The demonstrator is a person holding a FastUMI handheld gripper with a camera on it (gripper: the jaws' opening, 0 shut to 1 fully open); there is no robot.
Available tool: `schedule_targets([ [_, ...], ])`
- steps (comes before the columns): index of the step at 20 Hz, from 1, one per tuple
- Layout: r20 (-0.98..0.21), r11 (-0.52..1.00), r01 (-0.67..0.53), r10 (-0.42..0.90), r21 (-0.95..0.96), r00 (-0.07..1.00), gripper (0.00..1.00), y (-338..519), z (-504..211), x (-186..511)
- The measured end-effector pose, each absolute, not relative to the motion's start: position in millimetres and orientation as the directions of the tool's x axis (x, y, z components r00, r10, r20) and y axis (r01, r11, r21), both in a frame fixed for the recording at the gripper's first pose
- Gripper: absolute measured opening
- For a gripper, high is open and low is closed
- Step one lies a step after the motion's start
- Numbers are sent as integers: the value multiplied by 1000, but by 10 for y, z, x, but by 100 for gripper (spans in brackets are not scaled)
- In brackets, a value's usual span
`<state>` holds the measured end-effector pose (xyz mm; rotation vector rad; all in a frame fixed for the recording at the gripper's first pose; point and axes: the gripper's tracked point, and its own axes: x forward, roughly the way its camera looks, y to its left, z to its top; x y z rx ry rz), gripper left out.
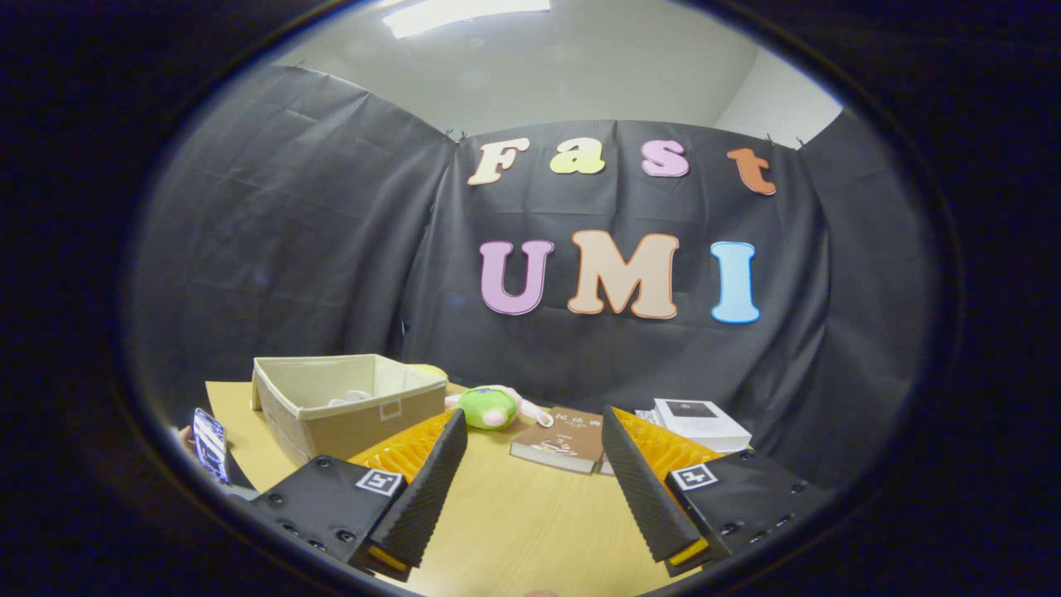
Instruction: Open the storage box then place both shoes into the box .Put the left shoe in first, then the right shoe, with the right side of both shoes facing outward in a uniform manner.
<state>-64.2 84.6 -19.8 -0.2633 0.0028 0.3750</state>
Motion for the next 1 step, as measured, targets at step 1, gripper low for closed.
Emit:
schedule_targets([
  [1,-46,898,-356,357,-257,933,100,803,-213,-664],
])
